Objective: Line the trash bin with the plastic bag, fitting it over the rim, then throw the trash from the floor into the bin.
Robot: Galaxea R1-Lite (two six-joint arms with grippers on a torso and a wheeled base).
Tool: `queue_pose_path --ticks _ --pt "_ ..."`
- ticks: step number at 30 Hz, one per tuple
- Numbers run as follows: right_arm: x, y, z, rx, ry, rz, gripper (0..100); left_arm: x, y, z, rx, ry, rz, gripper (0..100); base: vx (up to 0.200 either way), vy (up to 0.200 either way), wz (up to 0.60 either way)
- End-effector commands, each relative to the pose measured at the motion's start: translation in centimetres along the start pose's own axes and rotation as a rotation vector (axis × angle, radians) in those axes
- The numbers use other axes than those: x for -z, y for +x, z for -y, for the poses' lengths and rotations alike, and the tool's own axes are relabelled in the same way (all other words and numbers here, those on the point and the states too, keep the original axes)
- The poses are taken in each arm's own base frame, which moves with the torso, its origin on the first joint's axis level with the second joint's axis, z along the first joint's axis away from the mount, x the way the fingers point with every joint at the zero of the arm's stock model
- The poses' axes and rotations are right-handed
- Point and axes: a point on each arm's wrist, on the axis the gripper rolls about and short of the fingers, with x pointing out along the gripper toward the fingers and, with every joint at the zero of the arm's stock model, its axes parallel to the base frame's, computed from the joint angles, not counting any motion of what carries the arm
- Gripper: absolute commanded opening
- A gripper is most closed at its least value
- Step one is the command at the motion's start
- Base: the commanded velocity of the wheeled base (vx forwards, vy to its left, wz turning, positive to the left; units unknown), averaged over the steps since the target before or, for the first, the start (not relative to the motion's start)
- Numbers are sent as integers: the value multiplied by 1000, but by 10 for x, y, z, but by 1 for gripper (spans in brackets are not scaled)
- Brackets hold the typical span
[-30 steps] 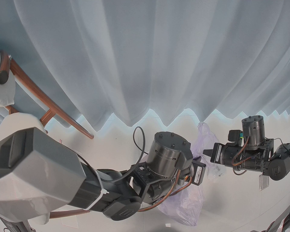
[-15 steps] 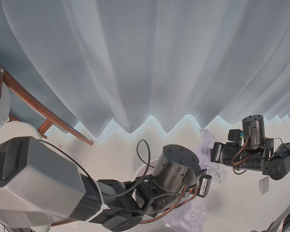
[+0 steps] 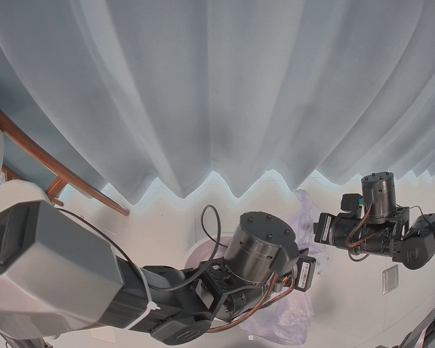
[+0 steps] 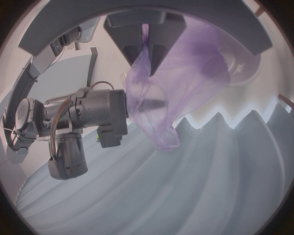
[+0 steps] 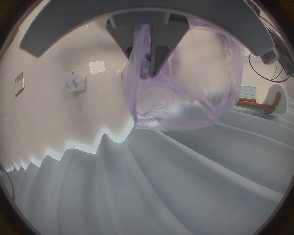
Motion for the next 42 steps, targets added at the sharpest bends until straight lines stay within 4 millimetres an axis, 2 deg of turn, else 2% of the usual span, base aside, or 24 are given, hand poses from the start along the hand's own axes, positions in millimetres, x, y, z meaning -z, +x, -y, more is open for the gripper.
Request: queue_pose_path --ticks 1,15,22,31,42 --pt "1 2 1 3 0 -7 0 -5 -1 2 8 -3 15 0 0 0 0" --pt "-5 4 -5 -15 5 12 0 -5 -2 -1 -4 -43 11 0 0 0 0" --pt "-4 6 -5 -14 2 7 0 -3 -9 -4 -15 -49 -6 0 0 0 0" --pt "-4 6 -6 -16 1 6 0 -9 -16 -11 -38 -56 8 0 0 0 0" --pt "-5 7 -7 -25 1 20 0 -10 -17 -7 -31 -139 0 0 -200 0 0"
